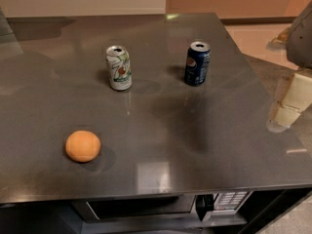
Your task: Move orange near pepsi can
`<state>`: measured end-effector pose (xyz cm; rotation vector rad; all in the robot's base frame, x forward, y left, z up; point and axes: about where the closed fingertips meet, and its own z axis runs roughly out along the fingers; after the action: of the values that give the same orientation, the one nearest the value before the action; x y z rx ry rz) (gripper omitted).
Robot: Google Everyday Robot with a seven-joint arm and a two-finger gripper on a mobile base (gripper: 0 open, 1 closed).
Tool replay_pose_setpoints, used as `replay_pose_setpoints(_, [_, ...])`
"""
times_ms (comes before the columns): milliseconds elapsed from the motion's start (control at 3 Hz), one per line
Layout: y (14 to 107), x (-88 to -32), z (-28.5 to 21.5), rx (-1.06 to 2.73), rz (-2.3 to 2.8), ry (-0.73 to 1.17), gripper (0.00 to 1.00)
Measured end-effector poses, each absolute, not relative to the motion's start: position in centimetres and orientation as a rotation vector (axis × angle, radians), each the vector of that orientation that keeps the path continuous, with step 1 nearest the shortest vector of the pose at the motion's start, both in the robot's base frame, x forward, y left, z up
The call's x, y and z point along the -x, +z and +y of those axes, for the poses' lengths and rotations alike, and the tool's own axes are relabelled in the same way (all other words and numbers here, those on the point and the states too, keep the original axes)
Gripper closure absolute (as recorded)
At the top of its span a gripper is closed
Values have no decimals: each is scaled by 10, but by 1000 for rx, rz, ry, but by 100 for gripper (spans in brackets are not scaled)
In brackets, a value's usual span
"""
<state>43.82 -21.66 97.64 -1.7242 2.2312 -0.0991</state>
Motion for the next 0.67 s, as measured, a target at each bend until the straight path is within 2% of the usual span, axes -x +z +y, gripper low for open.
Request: replay_pose_setpoints(667, [979, -441, -210, 1730, 2211, -78, 0])
